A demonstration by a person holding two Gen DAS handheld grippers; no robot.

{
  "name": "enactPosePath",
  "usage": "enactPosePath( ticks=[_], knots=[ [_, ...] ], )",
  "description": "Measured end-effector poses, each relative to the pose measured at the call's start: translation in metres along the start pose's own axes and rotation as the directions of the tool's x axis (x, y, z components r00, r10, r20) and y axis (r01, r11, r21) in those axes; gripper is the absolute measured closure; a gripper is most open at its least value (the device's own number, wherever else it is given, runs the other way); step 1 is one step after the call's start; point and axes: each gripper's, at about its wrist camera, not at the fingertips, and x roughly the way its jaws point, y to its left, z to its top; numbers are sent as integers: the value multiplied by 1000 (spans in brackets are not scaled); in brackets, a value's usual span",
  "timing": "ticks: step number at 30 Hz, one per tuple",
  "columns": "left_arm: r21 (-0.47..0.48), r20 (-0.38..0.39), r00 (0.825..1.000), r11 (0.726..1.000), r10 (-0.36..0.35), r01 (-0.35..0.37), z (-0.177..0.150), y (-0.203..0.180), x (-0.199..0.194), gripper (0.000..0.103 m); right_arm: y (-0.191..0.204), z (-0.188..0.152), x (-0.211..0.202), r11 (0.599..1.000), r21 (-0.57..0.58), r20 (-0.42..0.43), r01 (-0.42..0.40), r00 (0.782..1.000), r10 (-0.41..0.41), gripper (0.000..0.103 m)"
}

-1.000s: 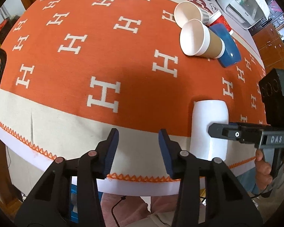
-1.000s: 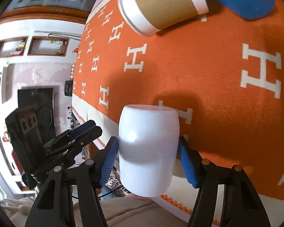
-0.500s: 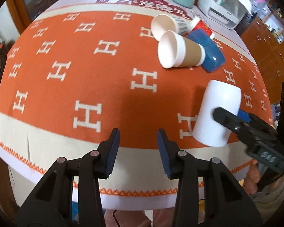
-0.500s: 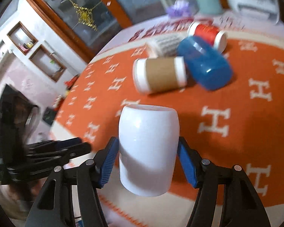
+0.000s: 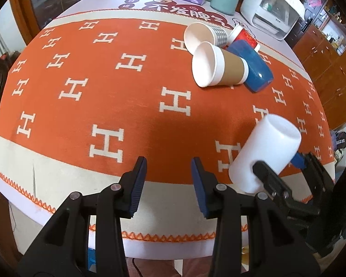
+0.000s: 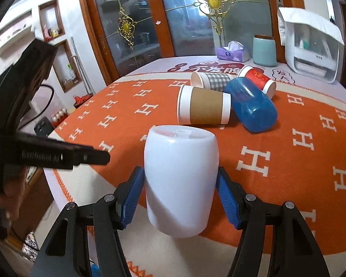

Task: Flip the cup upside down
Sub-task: 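Rotate the white cup with the right tool so its base faces up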

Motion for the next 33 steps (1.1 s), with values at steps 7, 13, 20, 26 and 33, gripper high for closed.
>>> enactPosePath(
  ticks=[7, 13, 20, 26, 33],
  knots=[
    [34, 11, 1000, 999, 25, -25, -6, -8, 0, 66, 9, -11, -11, 1000, -24, -1, 13, 1000, -13, 40],
    [51, -2, 1000, 998, 22, -22, -9, -13, 3, 65, 20, -21, -15, 997, -75, -22, 26, 999, -28, 40],
    [61, 8, 1000, 998, 10, -11, -12, -16, 0, 61, 24, -24, -14, 996, -79, -45, 40, 998, -43, 37],
    [73, 26, 999, 997, 36, -38, -13, -21, -6, 54, 16, -20, -24, 1000, 22, -73, 11, 997, -9, 30],
    [78, 33, 999, 997, 22, -25, -12, -27, -25, 54, 7, -7, -59, 984, 178, -85, -17, 996, 32, 30]
  ],
)
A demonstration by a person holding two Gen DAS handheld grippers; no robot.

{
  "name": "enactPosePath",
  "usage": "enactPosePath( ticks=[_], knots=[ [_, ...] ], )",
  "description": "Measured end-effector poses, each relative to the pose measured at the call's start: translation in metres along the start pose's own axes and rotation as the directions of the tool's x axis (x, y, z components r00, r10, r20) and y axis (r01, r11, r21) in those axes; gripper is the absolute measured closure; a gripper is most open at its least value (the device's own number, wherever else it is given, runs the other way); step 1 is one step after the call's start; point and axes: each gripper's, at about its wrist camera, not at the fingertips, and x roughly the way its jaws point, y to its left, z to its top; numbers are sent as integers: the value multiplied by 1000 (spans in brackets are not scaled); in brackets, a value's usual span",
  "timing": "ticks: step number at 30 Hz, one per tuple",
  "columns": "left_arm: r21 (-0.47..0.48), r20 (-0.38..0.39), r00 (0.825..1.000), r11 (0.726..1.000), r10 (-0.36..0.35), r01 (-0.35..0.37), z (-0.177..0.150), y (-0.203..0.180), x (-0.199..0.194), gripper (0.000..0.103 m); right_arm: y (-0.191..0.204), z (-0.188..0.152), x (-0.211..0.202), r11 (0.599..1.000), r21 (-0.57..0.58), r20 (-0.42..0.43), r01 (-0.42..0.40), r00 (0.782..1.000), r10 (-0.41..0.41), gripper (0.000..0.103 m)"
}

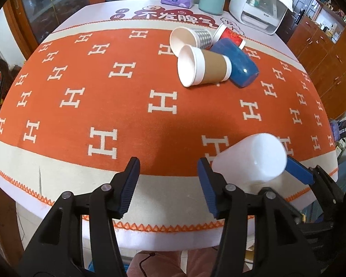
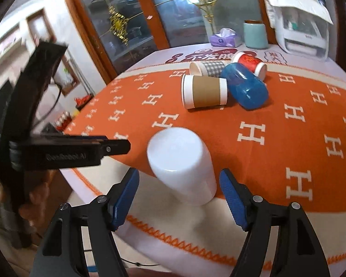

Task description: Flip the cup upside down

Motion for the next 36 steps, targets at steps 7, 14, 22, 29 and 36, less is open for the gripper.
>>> enactPosePath(
  ticks=[7, 14, 22, 29, 36],
  knots=[
    [4, 19, 1000, 1000, -1, 1, 7, -9, -33, 54, -9, 28, -40, 979, 194, -22, 54, 998, -51, 30],
    [23, 18, 1000, 1000, -16, 15, 8, -25, -64, 53, 5, 56, -82, 963, 220, -38, 154, 988, -149, 26],
    [62, 64, 998, 998, 1, -5, 10, -43, -97, 42, 25, 64, -119, 951, 213, -17, 223, 974, -224, 18],
    [83, 109, 994, 996, 4, -13, 10, -51, -120, 35, 34, 64, -146, 943, 209, 11, 258, 964, -266, 13],
    [99, 108, 994, 995, 17, -28, 8, -55, -127, 35, 37, 64, -156, 933, 224, 3, 283, 957, -291, 12]
  ],
)
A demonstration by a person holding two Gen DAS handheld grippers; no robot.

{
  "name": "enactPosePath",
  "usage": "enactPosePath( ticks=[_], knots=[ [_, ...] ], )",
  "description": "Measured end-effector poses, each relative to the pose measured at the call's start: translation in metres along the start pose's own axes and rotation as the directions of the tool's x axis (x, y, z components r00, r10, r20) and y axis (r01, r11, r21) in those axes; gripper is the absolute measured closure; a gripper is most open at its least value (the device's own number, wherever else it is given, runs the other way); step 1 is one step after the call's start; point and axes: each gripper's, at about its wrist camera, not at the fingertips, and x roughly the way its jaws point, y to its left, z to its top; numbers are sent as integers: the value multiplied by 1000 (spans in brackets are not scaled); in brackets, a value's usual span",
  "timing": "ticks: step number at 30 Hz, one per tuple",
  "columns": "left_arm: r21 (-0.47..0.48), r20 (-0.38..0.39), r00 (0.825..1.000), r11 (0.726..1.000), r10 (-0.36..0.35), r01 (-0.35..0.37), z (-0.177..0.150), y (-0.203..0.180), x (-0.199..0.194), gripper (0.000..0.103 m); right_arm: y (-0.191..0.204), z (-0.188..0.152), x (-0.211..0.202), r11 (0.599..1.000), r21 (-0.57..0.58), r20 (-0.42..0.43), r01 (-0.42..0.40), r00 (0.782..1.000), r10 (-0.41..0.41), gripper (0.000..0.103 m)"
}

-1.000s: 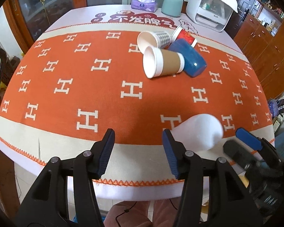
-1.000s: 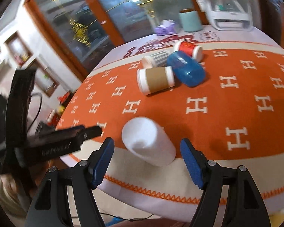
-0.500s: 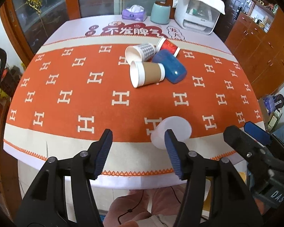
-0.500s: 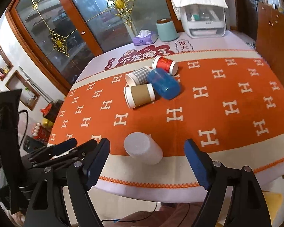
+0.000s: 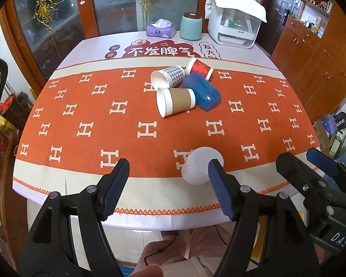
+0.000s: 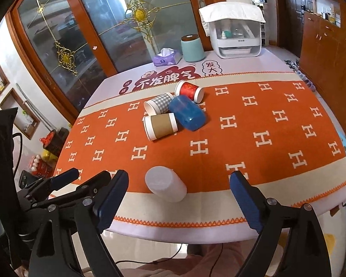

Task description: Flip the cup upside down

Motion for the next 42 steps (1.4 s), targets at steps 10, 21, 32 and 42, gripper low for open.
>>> enactPosePath(
  ticks=[10, 21, 32, 42],
  knots=[
    [6, -6, 1000, 1000, 7, -7, 1, -5, 2, 35, 0, 3, -4, 999, -2, 7, 34, 999, -34, 12],
    [4, -5, 1000, 1000, 9, -9, 1, -5, 2, 35, 0, 5, -2, 999, 3, 5, 42, 999, -42, 12],
    [-11, -15, 1000, 1000, 14, -14, 4, 6, 11, 35, 5, 16, 8, 999, -12, -4, 40, 999, -40, 12],
    [-16, -32, 999, 1000, 15, -15, 6, 10, 16, 35, 8, 16, 15, 999, -13, -18, 37, 999, -37, 12]
  ],
)
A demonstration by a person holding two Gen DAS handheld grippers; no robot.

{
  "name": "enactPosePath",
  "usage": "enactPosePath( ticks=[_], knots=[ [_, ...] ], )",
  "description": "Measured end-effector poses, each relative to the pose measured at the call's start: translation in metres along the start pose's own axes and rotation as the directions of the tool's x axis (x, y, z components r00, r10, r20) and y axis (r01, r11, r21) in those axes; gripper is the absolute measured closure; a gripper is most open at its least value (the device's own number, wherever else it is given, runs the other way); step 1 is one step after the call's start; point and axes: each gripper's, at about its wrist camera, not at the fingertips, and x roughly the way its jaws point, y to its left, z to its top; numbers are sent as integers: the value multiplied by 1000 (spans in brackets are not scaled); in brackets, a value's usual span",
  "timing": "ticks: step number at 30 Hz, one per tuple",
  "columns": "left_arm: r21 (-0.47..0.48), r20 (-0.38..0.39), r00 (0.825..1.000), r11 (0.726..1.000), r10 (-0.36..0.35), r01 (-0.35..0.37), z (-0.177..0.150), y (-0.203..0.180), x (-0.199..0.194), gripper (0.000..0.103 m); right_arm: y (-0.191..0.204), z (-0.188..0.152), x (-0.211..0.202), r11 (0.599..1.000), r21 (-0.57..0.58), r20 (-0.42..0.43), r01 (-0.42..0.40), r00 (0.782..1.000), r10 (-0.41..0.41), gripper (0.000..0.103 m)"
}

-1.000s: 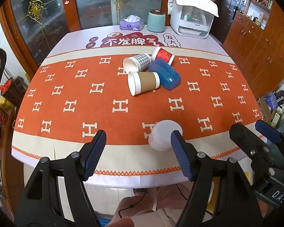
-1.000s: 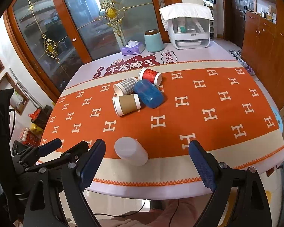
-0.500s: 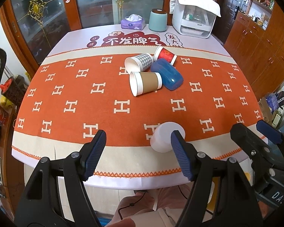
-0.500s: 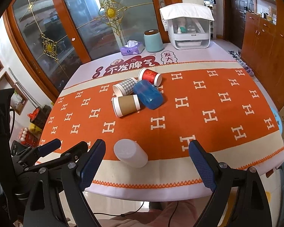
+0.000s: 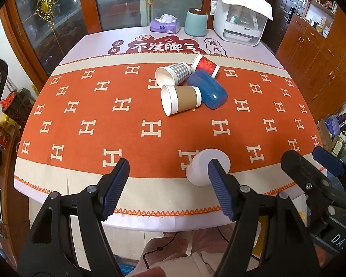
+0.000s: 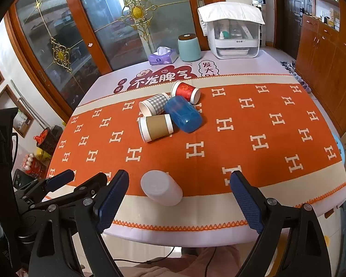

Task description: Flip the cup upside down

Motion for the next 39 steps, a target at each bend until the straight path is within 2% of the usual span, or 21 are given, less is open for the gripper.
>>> enactPosePath(
  ticks=[39],
  knots=[
    [6, -26, 1000, 1000, 0, 0, -3, -3, 11, 35, -7, -9, 9, 1000, 13, -16, -7, 1000, 7, 12]
  ],
)
